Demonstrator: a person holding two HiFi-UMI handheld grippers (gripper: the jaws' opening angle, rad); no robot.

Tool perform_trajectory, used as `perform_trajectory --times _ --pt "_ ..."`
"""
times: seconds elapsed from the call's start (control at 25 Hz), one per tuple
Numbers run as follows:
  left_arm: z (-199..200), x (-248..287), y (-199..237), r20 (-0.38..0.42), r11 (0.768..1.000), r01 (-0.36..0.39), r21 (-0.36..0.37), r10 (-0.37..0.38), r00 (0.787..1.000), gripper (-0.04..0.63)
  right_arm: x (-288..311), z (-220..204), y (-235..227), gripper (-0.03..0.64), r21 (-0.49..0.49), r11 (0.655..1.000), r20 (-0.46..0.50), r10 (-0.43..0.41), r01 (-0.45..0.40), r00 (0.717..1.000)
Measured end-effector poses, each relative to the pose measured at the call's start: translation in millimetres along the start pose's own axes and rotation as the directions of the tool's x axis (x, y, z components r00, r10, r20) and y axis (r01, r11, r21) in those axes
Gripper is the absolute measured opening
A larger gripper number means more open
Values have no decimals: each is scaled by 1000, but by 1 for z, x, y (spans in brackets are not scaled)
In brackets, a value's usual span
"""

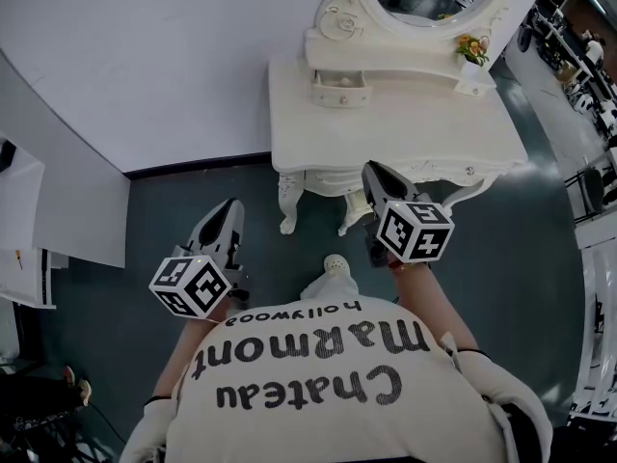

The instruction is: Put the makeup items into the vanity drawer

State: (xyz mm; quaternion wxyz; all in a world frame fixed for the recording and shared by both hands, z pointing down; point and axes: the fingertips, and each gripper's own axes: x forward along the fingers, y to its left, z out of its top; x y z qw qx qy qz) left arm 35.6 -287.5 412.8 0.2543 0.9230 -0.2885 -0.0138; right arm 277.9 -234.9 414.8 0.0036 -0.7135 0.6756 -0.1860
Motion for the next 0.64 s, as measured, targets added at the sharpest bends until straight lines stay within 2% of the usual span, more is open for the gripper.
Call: perform_trajectory --times 0.64 --pt "11 6 -4 32 1000 3 1 -3 999 9 -2 10 -14 37 8 1000 28 -18 17 999"
